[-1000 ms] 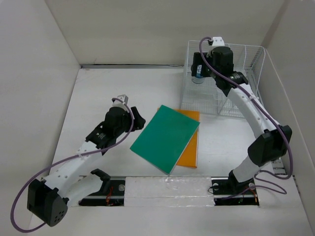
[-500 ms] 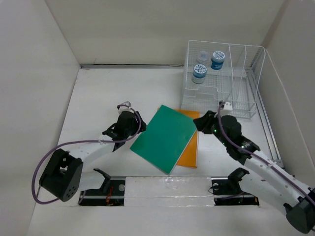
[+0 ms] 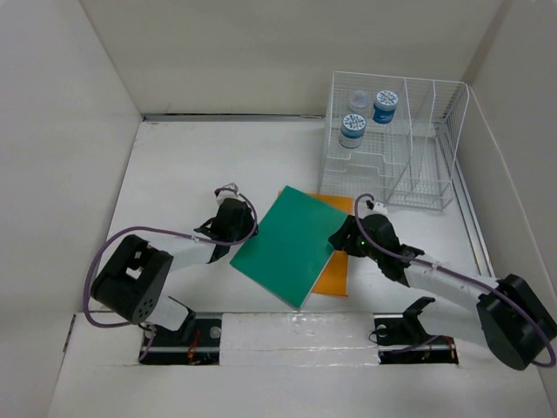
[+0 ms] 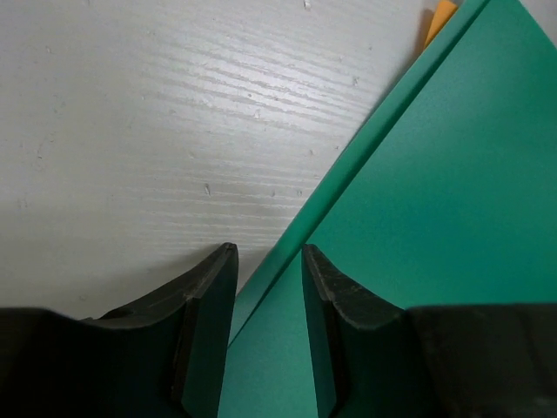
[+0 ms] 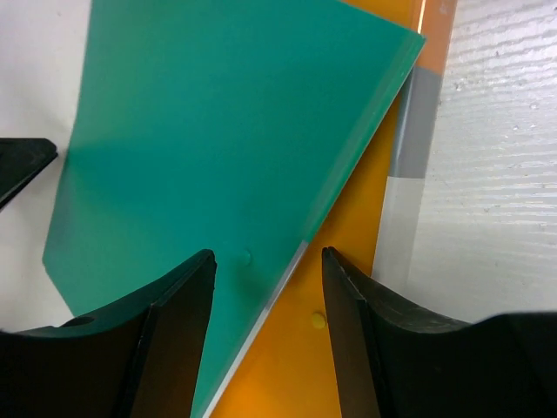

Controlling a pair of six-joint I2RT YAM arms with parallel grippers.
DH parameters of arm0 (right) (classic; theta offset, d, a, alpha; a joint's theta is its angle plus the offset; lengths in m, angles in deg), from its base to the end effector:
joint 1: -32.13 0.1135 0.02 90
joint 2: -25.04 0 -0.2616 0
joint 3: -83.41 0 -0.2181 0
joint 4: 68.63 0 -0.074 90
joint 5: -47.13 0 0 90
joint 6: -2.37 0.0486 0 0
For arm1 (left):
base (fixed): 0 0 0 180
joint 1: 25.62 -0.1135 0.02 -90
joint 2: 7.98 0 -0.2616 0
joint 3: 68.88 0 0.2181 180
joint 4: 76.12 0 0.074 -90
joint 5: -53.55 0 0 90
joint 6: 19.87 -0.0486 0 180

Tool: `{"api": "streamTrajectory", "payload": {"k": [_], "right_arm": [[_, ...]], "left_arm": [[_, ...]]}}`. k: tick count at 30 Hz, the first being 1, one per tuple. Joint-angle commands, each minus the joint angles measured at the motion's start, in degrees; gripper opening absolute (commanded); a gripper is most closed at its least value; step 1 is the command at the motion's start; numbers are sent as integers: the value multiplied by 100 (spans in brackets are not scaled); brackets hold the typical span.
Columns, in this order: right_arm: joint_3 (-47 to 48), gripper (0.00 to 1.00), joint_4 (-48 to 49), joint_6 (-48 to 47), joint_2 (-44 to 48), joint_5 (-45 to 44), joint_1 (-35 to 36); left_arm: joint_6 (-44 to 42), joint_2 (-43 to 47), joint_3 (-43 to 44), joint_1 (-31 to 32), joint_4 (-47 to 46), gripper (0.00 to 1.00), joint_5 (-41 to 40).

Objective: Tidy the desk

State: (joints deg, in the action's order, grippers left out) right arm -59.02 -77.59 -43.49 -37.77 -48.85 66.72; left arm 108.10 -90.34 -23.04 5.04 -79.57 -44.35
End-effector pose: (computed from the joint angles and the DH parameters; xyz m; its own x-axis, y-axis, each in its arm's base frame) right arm 0.1666 0.1088 0.1844 -0.6759 0.3753 -0.6343 -0.0320 0.8449 0.5340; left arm 0.2295 -0.1283 0.1763 -0.6198 -0.3410 -0.7068 0.0313 0.8892 -0.4565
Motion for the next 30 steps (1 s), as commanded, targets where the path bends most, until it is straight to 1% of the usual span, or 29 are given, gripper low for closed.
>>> {"api": "streamTrajectory", "payload": {"k": [1, 5, 8, 9, 12, 14, 15, 17, 19, 20, 21, 22, 23, 24, 25, 26, 27, 28, 29, 30], "right_arm": [[54, 58, 838, 253, -328, 106, 4], [-95, 56, 820, 490, -303, -288, 56], [-279, 56, 925, 622, -214, -430, 57], [-280, 56, 1030, 640, -284, -431, 57], [-192, 56, 1354, 692, -820, -246, 57], [-157, 56, 1636, 806, -1294, -63, 57], [-148, 56, 1933, 841, -1452, 34, 57], [-69, 58, 2199, 956, -1953, 236, 109], [10, 59, 2855, 1131, -2391, 412, 162], [-7, 60, 2859, 1132, -2525, 500, 162], [-42, 63, 3425, 1175, -2648, 545, 275], [-51, 66, 3674, 1254, -2771, 554, 276], [-95, 66, 3955, 1264, -2877, 771, 372], [-121, 67, 4549, 1264, -3052, 861, 460], [-148, 66, 4808, 1281, -3123, 896, 513], [-183, 64, 5150, 1255, -3167, 1010, 514], [-287, 63, 5814, 1238, -3255, 976, 592], [-315, 61, 5917, 1255, -3256, 958, 645], [-289, 49, 5883, 1255, -3247, 949, 646], [-219, 44, 5674, 1203, -3168, 862, 646]], "left_arm": [[-80, -42, -33, 2, -422, 32, 43], [-115, -104, -86, 2, -580, 27, 157], [-141, -200, -113, 2, -660, 21, 245], [-176, -262, -113, 2, -686, 16, 271], [-203, -297, -174, 2, -738, 8, 351], [-203, -262, -244, 2, -774, 6, 386], [-203, -245, -305, 2, -809, 4, 395], [-229, -253, -341, 2, -826, 1, 447], [-256, -315, -376, 2, -835, 0, 482], [-264, -315, -376, 2, -835, 0, 483], [-264, -341, -394, 2, -844, 0, 491], [-264, -359, -403, 2, -853, 0, 517], [-264, -368, -411, 2, -870, 0, 526], [-256, -385, -420, 2, -888, 0, 544], [-256, -377, -438, 2, -897, 0, 561], [-256, -368, -447, 2, -888, 0, 570], [-256, -333, -464, 2, -888, 0, 588], [-256, -315, -464, 2, -871, 0, 562], [-256, -280, -456, 2, -844, 0, 544], [-273, -202, -438, 2, -783, 0, 527]]}}
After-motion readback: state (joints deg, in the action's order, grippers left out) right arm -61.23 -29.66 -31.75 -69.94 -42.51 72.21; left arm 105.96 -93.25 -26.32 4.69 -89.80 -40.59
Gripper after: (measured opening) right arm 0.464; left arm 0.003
